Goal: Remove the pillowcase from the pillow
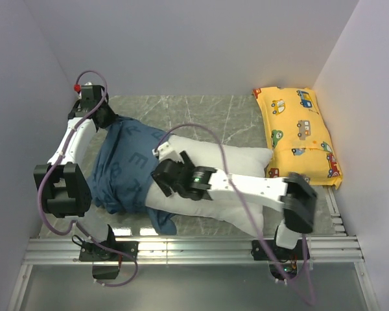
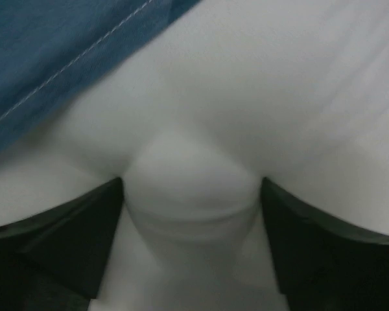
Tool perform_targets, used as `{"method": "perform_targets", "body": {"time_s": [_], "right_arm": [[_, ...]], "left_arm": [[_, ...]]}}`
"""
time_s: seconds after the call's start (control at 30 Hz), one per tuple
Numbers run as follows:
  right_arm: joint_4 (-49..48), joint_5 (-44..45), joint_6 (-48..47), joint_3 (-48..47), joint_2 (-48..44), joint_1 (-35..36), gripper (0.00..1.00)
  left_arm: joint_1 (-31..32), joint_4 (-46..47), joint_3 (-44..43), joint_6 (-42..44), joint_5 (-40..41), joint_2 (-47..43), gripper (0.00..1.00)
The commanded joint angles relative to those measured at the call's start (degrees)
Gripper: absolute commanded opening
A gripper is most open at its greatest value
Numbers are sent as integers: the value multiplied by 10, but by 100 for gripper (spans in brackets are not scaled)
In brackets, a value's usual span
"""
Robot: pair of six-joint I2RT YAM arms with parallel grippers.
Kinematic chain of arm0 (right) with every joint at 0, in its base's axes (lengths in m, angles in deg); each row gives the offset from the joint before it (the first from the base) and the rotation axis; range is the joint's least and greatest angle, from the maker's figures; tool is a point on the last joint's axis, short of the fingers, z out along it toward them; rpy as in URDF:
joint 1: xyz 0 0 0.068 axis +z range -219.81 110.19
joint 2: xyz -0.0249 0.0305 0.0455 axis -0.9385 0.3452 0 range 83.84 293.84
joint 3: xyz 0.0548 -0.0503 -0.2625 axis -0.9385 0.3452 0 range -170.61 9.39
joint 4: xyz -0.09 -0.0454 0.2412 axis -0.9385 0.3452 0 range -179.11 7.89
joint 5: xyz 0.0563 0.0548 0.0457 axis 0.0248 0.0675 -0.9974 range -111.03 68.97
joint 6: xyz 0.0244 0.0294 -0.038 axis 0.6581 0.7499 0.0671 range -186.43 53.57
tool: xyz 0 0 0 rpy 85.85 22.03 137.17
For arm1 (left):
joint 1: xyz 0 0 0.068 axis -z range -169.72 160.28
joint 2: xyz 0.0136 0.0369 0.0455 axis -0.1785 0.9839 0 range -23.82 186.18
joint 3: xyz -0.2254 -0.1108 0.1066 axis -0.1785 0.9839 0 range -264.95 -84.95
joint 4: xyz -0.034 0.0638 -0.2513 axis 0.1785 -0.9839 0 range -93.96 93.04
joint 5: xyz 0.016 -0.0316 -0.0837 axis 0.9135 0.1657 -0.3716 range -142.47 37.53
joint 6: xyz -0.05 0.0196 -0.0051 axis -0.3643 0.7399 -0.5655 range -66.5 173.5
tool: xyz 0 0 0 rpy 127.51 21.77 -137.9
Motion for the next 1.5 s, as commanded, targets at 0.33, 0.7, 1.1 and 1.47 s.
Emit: {"method": "perform_targets", "body": {"time_s": [0.33,0.7,1.1,1.47], "right_arm": [[63,-43,141,207,-204,-183,0],[38,-144,134,274,-319,-291,0],[-5,-242,116,131,-192,-288,0],[7,-266,114,-27,-76,-317,0]], "left_arm": [[-141,34,-54,-64,-67,-23,0],[-192,33,-114,-77,-141,19,0],[11,-22,-69,28,-52,-117,80],[164,-53,235,6,10,-400,79]]}}
